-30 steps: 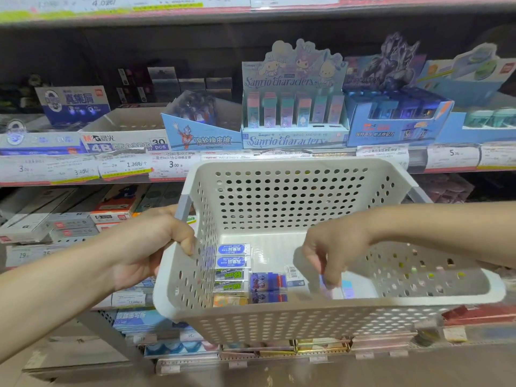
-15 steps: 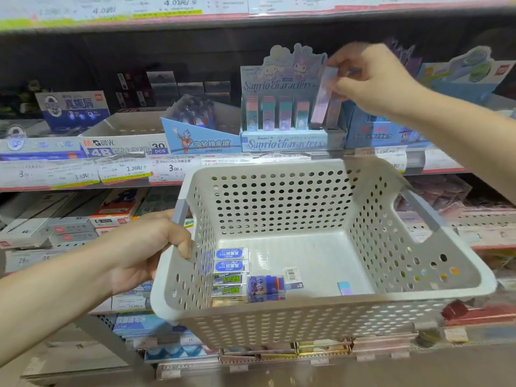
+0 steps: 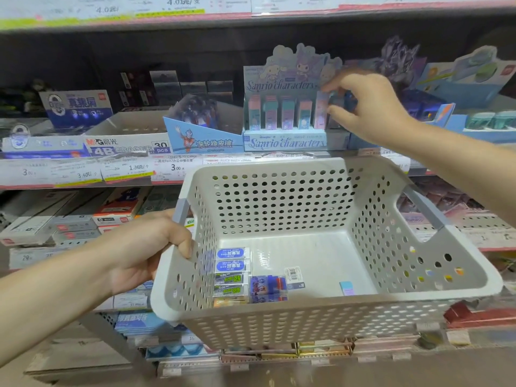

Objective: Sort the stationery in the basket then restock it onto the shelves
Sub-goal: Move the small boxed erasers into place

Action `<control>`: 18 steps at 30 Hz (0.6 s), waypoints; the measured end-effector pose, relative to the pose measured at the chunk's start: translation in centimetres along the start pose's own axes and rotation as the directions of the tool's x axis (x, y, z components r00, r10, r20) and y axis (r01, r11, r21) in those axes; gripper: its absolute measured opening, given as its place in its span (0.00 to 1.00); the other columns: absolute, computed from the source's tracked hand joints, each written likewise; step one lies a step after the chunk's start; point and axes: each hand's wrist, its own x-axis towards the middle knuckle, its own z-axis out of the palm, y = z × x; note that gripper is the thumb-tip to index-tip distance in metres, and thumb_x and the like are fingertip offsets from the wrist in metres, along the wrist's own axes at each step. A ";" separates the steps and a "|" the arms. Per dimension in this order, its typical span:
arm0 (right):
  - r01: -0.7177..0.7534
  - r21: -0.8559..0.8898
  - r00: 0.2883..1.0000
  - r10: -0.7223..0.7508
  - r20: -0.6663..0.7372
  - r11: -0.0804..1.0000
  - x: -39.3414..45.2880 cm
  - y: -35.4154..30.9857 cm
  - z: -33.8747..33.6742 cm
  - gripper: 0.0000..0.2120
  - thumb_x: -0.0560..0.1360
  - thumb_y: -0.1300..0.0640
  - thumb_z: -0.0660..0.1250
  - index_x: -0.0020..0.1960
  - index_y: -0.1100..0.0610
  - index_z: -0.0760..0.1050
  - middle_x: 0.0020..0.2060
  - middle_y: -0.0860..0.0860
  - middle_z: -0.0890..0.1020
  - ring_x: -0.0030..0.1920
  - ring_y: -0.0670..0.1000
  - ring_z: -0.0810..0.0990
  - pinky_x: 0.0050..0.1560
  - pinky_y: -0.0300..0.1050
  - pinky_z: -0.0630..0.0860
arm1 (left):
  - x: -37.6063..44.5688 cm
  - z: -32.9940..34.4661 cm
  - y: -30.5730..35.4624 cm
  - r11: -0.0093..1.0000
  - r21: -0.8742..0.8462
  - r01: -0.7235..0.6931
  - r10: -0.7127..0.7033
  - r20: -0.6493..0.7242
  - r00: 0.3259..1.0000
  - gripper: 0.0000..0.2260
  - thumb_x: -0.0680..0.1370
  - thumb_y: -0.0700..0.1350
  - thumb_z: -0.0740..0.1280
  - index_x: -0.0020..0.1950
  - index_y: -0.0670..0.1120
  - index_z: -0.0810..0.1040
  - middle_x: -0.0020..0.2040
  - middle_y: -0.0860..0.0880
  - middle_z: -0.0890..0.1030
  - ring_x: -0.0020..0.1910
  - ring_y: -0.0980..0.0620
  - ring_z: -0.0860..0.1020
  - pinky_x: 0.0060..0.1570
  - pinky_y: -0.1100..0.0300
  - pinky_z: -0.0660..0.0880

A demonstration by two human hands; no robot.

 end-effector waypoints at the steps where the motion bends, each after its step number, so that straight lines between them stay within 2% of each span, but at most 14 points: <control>1: 0.004 -0.023 1.000 -0.005 -0.025 1.000 -0.3 0.2 0.0 0.15 0.70 0.63 0.62 0.55 0.62 0.79 0.49 0.58 0.82 0.49 0.59 0.78 0.47 0.42 0.67 | 0.0 0.0 0.0 1.000 -0.005 0.002 -0.002 0.000 1.000 0.25 0.54 0.33 0.61 0.49 0.44 0.80 0.35 0.39 0.80 0.32 0.42 0.78 0.41 0.52 0.76; 4: -0.067 -0.020 0.997 0.067 0.024 0.998 -1.0 0.2 0.0 0.21 0.68 0.67 0.58 0.58 0.60 0.79 0.41 0.57 0.78 0.48 0.59 0.73 0.46 0.40 0.61 | 0.0 -0.1 -0.1 1.000 -0.016 0.005 -0.005 -0.004 1.000 0.24 0.54 0.33 0.61 0.48 0.43 0.79 0.35 0.39 0.79 0.32 0.43 0.78 0.39 0.54 0.76; 8: -0.102 0.057 0.988 0.094 0.120 0.993 -1.1 -0.1 -0.4 0.27 0.66 0.72 0.55 0.61 0.60 0.77 0.56 0.60 0.79 0.59 0.59 0.73 0.53 0.41 0.64 | 0.0 0.0 -0.1 1.000 -0.019 0.004 -0.004 0.003 1.000 0.23 0.54 0.32 0.61 0.47 0.43 0.79 0.36 0.39 0.79 0.31 0.43 0.78 0.34 0.56 0.78; 10: -0.122 0.051 0.989 0.117 0.095 0.991 -0.9 -0.4 -0.8 0.27 0.66 0.73 0.54 0.61 0.60 0.78 0.56 0.60 0.78 0.59 0.59 0.73 0.55 0.42 0.66 | -0.1 0.2 0.0 1.000 -0.009 0.004 -0.004 0.008 1.000 0.23 0.54 0.33 0.61 0.47 0.42 0.79 0.36 0.39 0.79 0.31 0.43 0.78 0.35 0.56 0.77; 11: -0.103 0.040 0.993 0.101 0.056 0.994 -1.1 -0.9 -0.9 0.27 0.66 0.72 0.55 0.60 0.60 0.78 0.53 0.60 0.77 0.56 0.58 0.73 0.56 0.43 0.67 | -0.2 0.3 0.1 1.000 -0.006 0.006 -0.006 0.012 1.000 0.23 0.54 0.33 0.61 0.48 0.42 0.79 0.35 0.39 0.79 0.30 0.44 0.78 0.36 0.55 0.77; 13: 0.034 0.081 0.999 -0.032 -0.024 0.996 -2.1 -2.5 -1.1 0.23 0.64 0.70 0.55 0.55 0.62 0.78 0.49 0.58 0.77 0.52 0.55 0.74 0.56 0.46 0.70 | -0.3 0.4 0.2 1.000 0.004 0.007 -0.007 0.018 1.000 0.24 0.54 0.33 0.61 0.49 0.41 0.79 0.34 0.40 0.80 0.30 0.44 0.79 0.37 0.55 0.77; 14: 0.106 0.119 0.994 -0.107 0.001 0.987 -2.9 -3.5 -1.1 0.20 0.64 0.69 0.55 0.50 0.62 0.79 0.46 0.56 0.78 0.49 0.53 0.75 0.53 0.46 0.71 | -0.3 0.4 0.2 1.000 0.010 0.008 -0.008 0.017 1.000 0.25 0.54 0.33 0.61 0.49 0.41 0.79 0.33 0.40 0.80 0.29 0.44 0.79 0.38 0.54 0.77; 15: 0.137 0.148 0.982 -0.154 0.111 0.979 -3.7 -4.6 -1.0 0.16 0.64 0.68 0.56 0.46 0.61 0.79 0.43 0.54 0.79 0.45 0.51 0.76 0.49 0.45 0.71 | -0.3 0.4 0.2 1.000 0.014 0.009 -0.009 0.016 1.000 0.25 0.54 0.33 0.61 0.50 0.41 0.79 0.33 0.40 0.80 0.29 0.44 0.79 0.38 0.54 0.77; 16: 0.133 0.156 0.937 -0.175 0.302 0.979 -4.5 -5.7 -0.8 0.14 0.67 0.67 0.57 0.43 0.60 0.80 0.40 0.52 0.81 0.42 0.49 0.77 0.46 0.44 0.72 | -0.3 0.5 0.3 1.000 0.016 0.007 -0.007 0.015 1.000 0.26 0.54 0.33 0.61 0.51 0.41 0.79 0.33 0.41 0.80 0.29 0.44 0.79 0.38 0.54 0.77; 17: 0.103 0.114 0.834 -0.148 0.531 0.988 -5.3 -6.5 -0.4 0.13 0.69 0.66 0.58 0.43 0.58 0.81 0.40 0.51 0.82 0.42 0.49 0.78 0.46 0.44 0.73 | -0.4 0.6 0.3 1.000 0.017 -0.002 0.001 0.016 1.000 0.25 0.54 0.33 0.62 0.51 0.41 0.78 0.33 0.41 0.80 0.29 0.45 0.79 0.36 0.55 0.78; 18: 0.097 0.053 0.668 -0.105 0.736 0.994 -6.2 -7.1 0.2 0.13 0.72 0.65 0.60 0.46 0.57 0.82 0.43 0.51 0.84 0.44 0.50 0.79 0.47 0.43 0.75 | -0.4 0.7 0.3 1.000 0.023 -0.021 0.021 0.015 1.000 0.25 0.55 0.33 0.62 0.52 0.40 0.78 0.32 0.42 0.80 0.28 0.47 0.79 0.33 0.57 0.78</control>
